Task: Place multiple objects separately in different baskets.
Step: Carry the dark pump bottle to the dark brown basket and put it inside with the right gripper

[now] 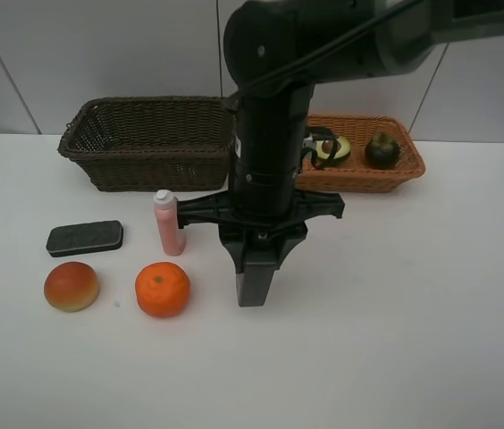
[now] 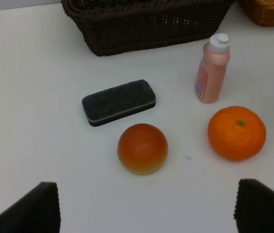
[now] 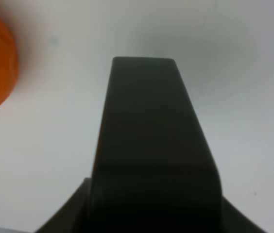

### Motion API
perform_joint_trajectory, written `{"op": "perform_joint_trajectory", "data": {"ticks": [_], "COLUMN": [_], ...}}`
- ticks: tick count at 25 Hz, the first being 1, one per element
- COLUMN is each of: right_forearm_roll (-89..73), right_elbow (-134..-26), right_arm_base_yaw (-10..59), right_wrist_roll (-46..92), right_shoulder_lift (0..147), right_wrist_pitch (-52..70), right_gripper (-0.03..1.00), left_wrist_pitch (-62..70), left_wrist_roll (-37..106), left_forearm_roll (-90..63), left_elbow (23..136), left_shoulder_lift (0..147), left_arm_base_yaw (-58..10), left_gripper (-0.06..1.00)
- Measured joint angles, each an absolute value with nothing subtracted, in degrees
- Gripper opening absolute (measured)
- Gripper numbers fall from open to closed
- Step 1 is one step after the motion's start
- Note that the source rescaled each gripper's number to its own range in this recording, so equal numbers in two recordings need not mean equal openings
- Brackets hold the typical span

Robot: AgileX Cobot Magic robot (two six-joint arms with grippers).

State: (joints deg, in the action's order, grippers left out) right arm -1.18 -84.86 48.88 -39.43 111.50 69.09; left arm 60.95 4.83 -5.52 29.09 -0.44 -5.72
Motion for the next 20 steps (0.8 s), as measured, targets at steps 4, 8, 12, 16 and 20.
{"op": "perform_joint_trajectory", "data": {"ticks": [4, 8, 12, 16, 20], "right_forearm_roll": [0.0, 3.81, 8.04, 9.67, 13.62], "right_elbow": [-84.86, -84.86, -84.86, -84.86, -84.86], "right_arm_base_yaw": [48.88, 48.88, 48.88, 48.88, 48.88], "right_wrist_roll": [-39.47, -39.47, -39.47, -38.55, -38.3], "right_shoulder_lift": [107.43, 103.06, 100.3, 100.01, 100.01], "right_wrist_pitch": [69.14, 67.07, 60.96, 54.67, 46.7], "right_gripper": [0.38, 0.38, 0.38, 0.38, 0.38], "left_wrist_pitch": [60.95, 60.95, 60.95, 60.95, 60.95], "left_wrist_roll": [4.83, 4.83, 4.83, 4.83, 4.83], "left_forearm_roll": [-5.52, -5.52, -5.52, -5.52, -5.52], "left_elbow": [29.09, 29.09, 29.09, 29.09, 29.09], "left_shoulder_lift": [-0.44, -0.44, -0.44, -0.44, -0.44], "left_arm_base_yaw": [-5.72, -5.72, -5.72, -5.72, -5.72], "left_gripper": [0.84, 0.84, 0.84, 0.84, 0.84]}}
